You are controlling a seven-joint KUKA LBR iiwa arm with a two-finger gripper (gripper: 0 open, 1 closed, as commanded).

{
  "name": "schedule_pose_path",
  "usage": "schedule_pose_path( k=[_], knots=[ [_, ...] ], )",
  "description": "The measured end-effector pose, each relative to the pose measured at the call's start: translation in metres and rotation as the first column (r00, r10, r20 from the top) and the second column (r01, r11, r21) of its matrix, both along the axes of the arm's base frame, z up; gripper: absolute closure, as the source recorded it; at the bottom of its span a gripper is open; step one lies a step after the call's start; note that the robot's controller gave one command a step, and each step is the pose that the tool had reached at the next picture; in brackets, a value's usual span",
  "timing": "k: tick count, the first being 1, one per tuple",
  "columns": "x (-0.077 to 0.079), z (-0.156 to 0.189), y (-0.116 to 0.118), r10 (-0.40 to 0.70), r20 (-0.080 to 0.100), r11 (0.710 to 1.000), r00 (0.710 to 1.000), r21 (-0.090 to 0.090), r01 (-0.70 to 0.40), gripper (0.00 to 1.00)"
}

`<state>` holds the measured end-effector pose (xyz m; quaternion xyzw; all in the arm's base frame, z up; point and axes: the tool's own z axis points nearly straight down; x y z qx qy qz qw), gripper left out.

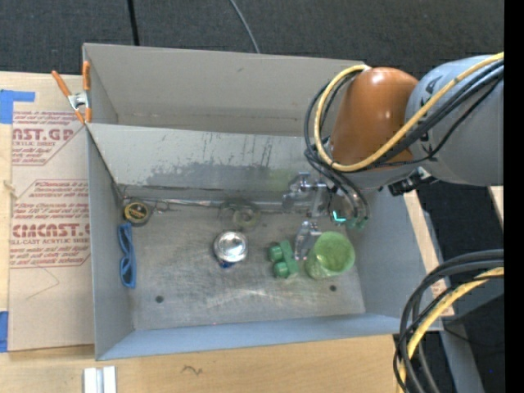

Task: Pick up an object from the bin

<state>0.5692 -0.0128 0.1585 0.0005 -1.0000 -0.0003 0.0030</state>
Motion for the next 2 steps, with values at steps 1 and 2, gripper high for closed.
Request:
schedule_pose_path(
  k=[1, 2],
  knots=[
    [-0.012, -0.089, -0.048, 0.099, 0.012, 0.995, 0.995, 0.000, -0.099, 0.00],
    [-0.071, -0.084, -0.113, 0.285, 0.003, 0.959, 0.958, -0.001, -0.285, 0.00]
  ],
)
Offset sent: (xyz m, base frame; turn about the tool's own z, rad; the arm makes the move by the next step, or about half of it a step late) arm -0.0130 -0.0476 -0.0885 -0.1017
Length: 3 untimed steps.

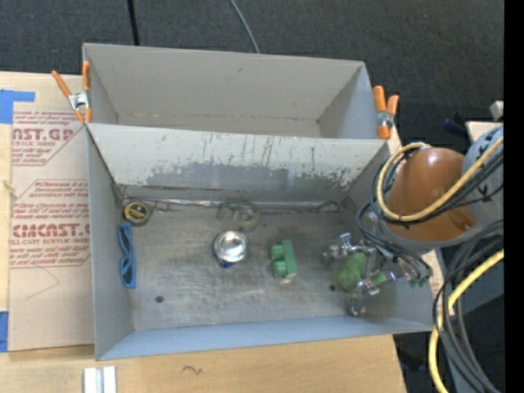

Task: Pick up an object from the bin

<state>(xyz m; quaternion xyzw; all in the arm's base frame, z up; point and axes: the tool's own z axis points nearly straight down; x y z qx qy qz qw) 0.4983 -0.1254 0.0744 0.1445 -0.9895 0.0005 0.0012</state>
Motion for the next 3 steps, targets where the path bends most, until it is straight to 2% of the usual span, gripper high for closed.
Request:
schedule_pose_path(
  k=[1, 2, 3],
  knots=[
    [0.006, -0.003, -0.014, -0.128, -0.003, 0.992, 0.992, 0.018, 0.128, 0.00],
    [0.007, -0.002, -0.013, -0.128, -0.002, 0.992, 0.992, 0.018, 0.128, 1.00],
    [-0.004, 0.134, -0.028, 0.219, 0.009, 0.976, 0.976, -0.002, -0.219, 1.00]
  ],
)
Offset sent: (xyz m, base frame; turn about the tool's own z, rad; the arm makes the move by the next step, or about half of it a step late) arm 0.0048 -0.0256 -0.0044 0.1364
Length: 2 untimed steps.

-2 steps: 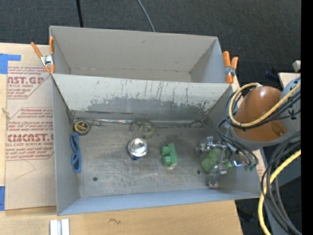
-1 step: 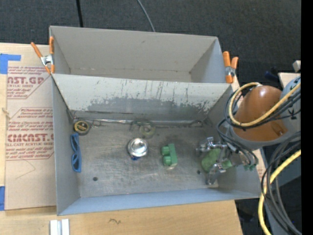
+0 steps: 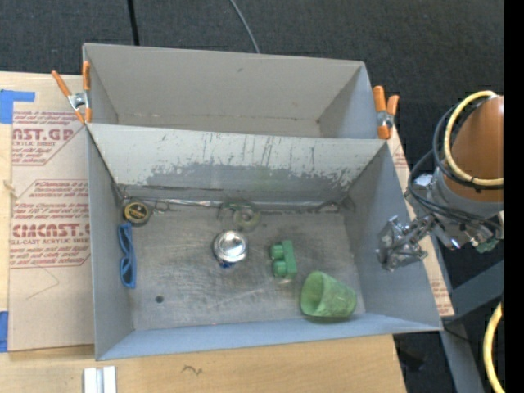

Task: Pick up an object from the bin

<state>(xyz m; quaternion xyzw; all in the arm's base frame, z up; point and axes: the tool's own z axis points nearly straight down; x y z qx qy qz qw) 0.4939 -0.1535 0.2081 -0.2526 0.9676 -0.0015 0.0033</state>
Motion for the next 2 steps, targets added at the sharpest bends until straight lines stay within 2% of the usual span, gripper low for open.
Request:
schedule_pose_path(
  k=[1, 2],
  knots=[
    [-0.001, -0.003, 0.001, 0.000, -0.005, 1.000, 1.000, 0.003, 0.000, 0.00],
    [0.006, -0.108, 0.073, 0.127, -0.012, 0.992, 0.992, 0.007, -0.127, 0.00]
  ],
)
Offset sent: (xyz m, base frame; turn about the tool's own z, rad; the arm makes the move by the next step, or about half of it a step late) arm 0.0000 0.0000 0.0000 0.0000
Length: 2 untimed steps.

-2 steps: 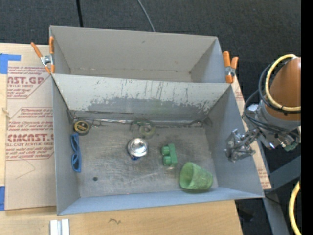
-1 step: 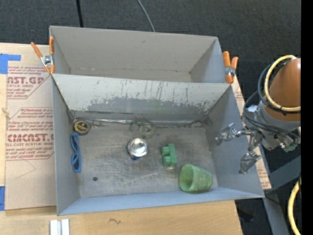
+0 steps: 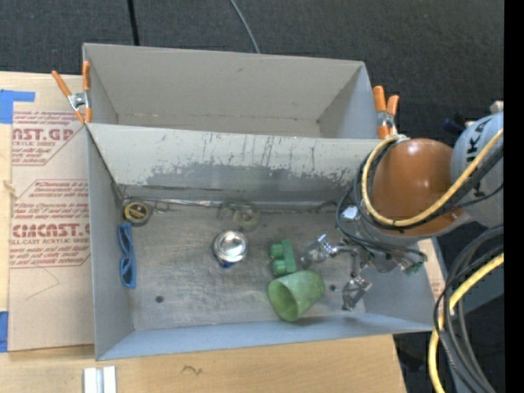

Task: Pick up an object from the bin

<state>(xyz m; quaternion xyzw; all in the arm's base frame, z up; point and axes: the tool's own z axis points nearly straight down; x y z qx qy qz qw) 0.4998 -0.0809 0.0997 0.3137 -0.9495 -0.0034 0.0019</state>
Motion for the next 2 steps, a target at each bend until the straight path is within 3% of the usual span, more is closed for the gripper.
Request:
schedule_pose_path(
  k=[1, 2],
  knots=[
    [0.019, 0.042, -0.008, 0.280, 0.010, 0.960, 0.960, -0.006, -0.280, 0.00],
    [-0.012, 0.102, 0.054, 0.303, 0.011, 0.953, 0.953, -0.004, -0.303, 0.00]
  ],
)
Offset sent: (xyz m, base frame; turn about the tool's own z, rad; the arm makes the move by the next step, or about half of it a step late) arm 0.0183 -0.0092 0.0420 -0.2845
